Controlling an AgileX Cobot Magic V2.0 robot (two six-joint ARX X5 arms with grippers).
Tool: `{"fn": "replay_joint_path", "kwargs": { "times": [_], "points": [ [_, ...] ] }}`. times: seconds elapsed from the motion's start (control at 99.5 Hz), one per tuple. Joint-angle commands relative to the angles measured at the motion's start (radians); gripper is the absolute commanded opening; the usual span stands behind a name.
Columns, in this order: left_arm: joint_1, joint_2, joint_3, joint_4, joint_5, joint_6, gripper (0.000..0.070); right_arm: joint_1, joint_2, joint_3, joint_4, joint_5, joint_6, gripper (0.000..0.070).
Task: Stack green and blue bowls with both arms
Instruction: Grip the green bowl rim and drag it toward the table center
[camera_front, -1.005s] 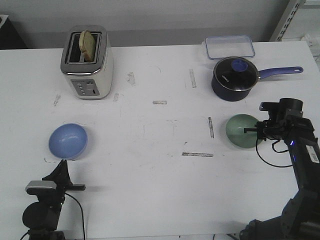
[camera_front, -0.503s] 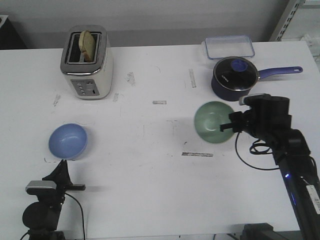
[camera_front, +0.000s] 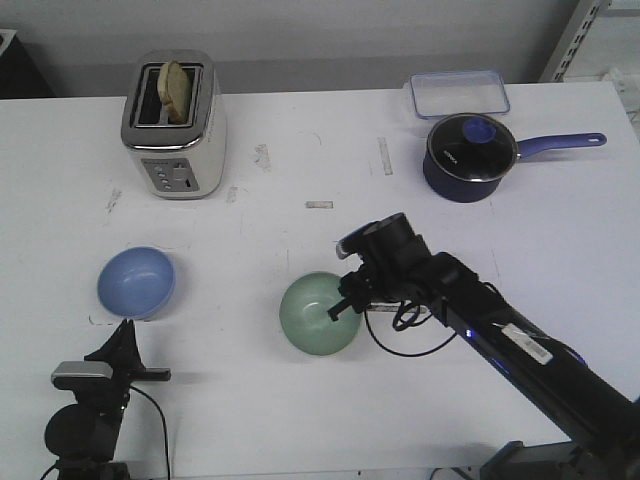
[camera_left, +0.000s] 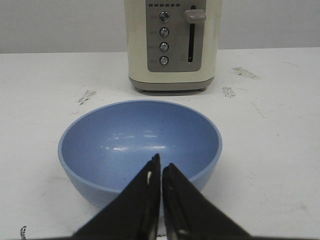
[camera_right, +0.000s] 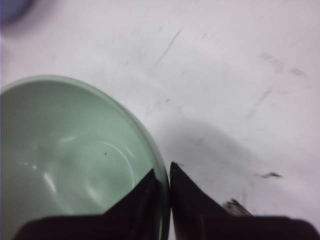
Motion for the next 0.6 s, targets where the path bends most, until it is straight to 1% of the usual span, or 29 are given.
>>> {"fn": "replay_joint_path", "kwargs": {
  "times": [0.0,0.181,0.342,0.543,0.593],
  "points": [
    [0.0,-0.002,-0.021,0.009,0.0,-0.005,0.0001,0.027,0.055,0.016,0.024,0.022,0.008,0.0005],
    [0.0,-0.002,-0.021,0.009,0.0,-0.005,0.0001,0.058,0.155,0.016,0.071,0.027,0.005,0.0005],
    [0.0,-0.002,-0.021,0.009,0.0,-0.005,0.0001,0.06,0.211,0.016,0.093,0.028,-0.011,0.0005],
    [0.0,-0.002,-0.021,0.009,0.0,-0.005,0.0001,0.059,0.228,0.015,0.095,0.027,-0.016,0.0009],
    [0.0,-0.002,-0.021,0.009,0.0,-0.005,0.0001,0.059,0.227,0.016,0.094,0.023,-0.015,0.0026]
  ]
}}
